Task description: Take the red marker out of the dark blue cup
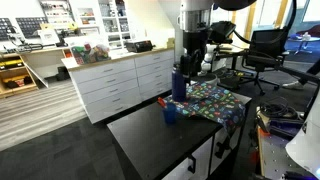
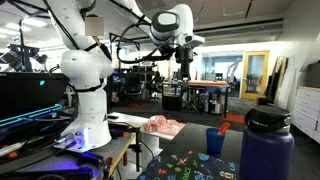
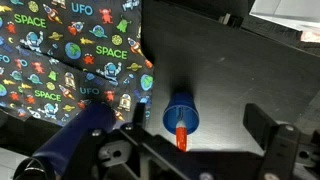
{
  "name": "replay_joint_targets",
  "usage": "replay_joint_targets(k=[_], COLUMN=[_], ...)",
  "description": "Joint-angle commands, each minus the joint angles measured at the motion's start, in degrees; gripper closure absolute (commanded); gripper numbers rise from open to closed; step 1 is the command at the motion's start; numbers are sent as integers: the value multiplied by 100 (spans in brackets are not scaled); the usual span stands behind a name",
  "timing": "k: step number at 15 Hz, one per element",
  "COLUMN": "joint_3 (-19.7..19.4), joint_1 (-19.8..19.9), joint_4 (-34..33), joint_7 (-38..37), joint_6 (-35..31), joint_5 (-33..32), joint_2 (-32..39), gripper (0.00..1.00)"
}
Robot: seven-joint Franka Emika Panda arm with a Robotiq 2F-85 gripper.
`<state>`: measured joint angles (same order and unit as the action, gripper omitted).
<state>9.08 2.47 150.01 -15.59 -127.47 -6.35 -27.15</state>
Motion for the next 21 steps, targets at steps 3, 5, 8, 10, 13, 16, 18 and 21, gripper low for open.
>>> replay_joint_targets(k=[3,5,8,10,13,16,18,21], joint_3=[-112,-148,-184,-178,-143,-171,-211,-317], joint_1=[-86,-97,-108,-131,-155,-182,-185,-178], joint_4=[-110,-217,-454,-694,-1131,-1564,-1794,-2093], joint_7=[36,124,234,202,111,128,170,320], joint_6=[73,96,61,88,116,165,157,108], joint_5=[12,12,27,90,55,0,-30,-14], joint_2=[91,212,552,852,1319,1723,1936,2233], gripper=[0,0,0,0,0,0,0,0])
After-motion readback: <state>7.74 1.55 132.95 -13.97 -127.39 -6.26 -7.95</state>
